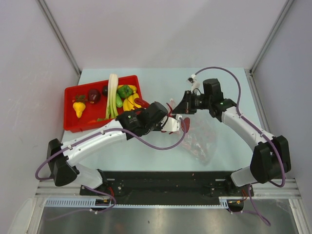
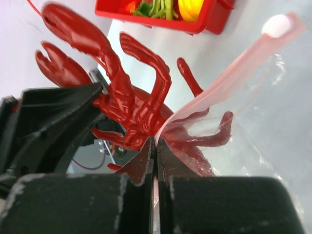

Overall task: Place the food in the zip-top bag and seal the zipper
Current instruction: Place the fake lobster in the zipper food storage bag, then adjust the fake lobster in the zipper food storage bag, then adjust the zipper food storage bag at the center of the board.

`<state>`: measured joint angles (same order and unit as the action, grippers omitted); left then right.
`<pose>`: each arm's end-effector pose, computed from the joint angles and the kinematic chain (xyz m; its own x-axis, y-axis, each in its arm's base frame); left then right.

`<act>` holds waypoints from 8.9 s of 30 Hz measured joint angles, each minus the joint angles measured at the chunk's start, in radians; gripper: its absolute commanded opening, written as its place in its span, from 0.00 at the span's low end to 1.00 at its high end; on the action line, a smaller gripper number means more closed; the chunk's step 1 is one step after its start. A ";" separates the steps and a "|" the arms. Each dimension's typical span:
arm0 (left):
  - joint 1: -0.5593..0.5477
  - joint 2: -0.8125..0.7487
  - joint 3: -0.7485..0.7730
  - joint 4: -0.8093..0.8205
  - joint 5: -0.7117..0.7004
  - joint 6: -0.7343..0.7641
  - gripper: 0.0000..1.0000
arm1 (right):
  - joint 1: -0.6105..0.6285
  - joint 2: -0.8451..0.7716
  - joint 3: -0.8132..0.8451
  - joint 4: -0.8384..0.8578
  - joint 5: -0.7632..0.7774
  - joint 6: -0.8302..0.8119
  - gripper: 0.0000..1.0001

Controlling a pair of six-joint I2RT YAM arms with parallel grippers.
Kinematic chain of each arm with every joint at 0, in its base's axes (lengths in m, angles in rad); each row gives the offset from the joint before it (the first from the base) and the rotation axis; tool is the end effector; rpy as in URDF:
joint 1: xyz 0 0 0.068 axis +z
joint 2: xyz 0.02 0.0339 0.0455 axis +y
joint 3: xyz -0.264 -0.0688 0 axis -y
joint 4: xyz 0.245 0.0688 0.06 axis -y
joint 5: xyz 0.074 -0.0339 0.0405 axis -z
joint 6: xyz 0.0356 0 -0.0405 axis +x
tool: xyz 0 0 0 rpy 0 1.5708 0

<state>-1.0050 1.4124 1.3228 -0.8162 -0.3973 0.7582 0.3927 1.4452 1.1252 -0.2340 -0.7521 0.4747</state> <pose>0.1691 -0.2405 0.3280 0.1409 0.9608 -0.2387 0.7623 0.0485 0.6454 0.2895 0.1462 0.3027 -0.8054 0.0277 -0.5921 -0.5038 0.4943 0.7084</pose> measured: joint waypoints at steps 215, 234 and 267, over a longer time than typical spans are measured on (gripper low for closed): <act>0.676 -0.163 -0.311 0.344 0.991 -1.030 0.80 | 0.209 -0.299 -0.186 0.071 0.026 -0.471 0.00; 0.437 0.071 -0.079 0.328 1.021 -1.092 0.03 | 0.176 -0.355 -0.145 -0.008 0.015 -0.434 0.00; 0.306 0.243 0.307 0.043 0.875 -1.283 0.07 | -0.153 -0.089 -0.053 -0.218 -0.001 -0.211 0.00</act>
<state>-0.6991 1.6550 1.6299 -0.7727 0.4778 -0.5243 0.2394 1.3563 1.0725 -0.4522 -0.7528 0.2634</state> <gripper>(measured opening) 0.060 0.018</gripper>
